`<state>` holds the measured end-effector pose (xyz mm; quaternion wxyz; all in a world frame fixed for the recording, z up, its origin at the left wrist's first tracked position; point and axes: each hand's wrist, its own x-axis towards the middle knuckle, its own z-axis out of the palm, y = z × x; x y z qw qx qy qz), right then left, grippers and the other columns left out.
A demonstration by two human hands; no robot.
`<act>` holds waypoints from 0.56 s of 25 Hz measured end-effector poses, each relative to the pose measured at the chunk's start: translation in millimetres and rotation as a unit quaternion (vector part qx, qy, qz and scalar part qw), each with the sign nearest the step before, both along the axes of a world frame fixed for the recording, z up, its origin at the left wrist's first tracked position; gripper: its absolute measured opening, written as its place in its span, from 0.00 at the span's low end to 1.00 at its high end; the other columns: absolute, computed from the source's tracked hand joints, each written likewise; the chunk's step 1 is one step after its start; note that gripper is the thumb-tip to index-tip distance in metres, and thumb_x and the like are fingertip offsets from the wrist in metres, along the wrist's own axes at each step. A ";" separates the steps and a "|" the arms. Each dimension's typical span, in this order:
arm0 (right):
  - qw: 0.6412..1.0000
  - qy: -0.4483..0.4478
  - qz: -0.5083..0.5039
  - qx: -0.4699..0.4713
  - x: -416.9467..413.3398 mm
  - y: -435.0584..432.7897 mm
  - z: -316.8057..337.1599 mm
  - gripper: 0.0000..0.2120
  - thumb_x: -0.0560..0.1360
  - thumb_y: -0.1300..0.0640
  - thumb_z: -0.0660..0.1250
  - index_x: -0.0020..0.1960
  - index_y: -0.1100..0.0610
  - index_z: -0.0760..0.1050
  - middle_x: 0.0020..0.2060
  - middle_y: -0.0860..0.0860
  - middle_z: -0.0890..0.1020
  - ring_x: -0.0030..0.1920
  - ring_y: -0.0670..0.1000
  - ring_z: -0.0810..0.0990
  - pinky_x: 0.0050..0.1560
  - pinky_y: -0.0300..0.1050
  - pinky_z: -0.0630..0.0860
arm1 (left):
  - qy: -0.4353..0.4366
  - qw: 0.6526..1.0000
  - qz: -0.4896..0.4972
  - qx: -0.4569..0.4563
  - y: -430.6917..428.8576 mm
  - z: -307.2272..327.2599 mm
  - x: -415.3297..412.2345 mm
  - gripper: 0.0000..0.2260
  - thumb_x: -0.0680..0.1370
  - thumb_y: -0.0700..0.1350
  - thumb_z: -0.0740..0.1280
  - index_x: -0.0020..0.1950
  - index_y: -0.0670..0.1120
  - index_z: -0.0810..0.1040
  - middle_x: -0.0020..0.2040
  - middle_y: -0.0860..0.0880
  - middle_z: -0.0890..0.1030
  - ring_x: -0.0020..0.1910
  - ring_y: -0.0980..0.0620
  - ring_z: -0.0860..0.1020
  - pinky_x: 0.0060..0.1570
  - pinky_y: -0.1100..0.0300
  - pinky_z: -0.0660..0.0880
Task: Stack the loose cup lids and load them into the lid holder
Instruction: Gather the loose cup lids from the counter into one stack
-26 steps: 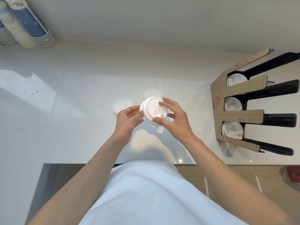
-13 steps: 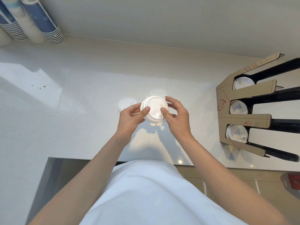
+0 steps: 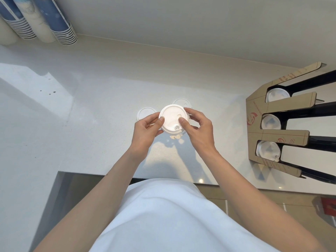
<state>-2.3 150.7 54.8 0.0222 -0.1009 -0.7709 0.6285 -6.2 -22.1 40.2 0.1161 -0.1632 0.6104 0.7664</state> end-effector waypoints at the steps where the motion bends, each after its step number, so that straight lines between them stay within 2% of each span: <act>1: 1.000 -0.001 0.000 -0.002 0.1 -1.4 0.4 0.16 0.75 0.57 0.74 0.62 0.53 0.80 0.57 0.48 0.81 0.57 0.43 0.79 0.47 0.29 0.77 | 0.003 1.000 0.004 -0.001 -1.1 -0.1 0.1 0.16 0.80 0.42 0.69 0.68 0.38 0.79 0.61 0.41 0.84 0.62 0.43 0.82 0.60 0.52 0.81; 6: 1.000 -0.005 0.004 -0.004 1.5 -6.6 0.0 0.16 0.74 0.57 0.74 0.61 0.55 0.80 0.58 0.50 0.82 0.59 0.45 0.79 0.46 0.29 0.77 | 0.011 1.000 0.017 -0.006 -6.3 -2.6 0.5 0.17 0.81 0.42 0.69 0.68 0.37 0.79 0.62 0.40 0.84 0.62 0.43 0.82 0.59 0.52 0.81; 14: 1.000 0.000 0.008 -0.012 3.2 -19.2 -1.8 0.15 0.72 0.60 0.75 0.58 0.54 0.79 0.56 0.49 0.82 0.60 0.45 0.79 0.50 0.38 0.81 | 0.015 0.998 0.050 -0.022 -15.9 -2.1 2.4 0.15 0.81 0.43 0.68 0.64 0.37 0.81 0.58 0.41 0.85 0.55 0.47 0.83 0.54 0.55 0.83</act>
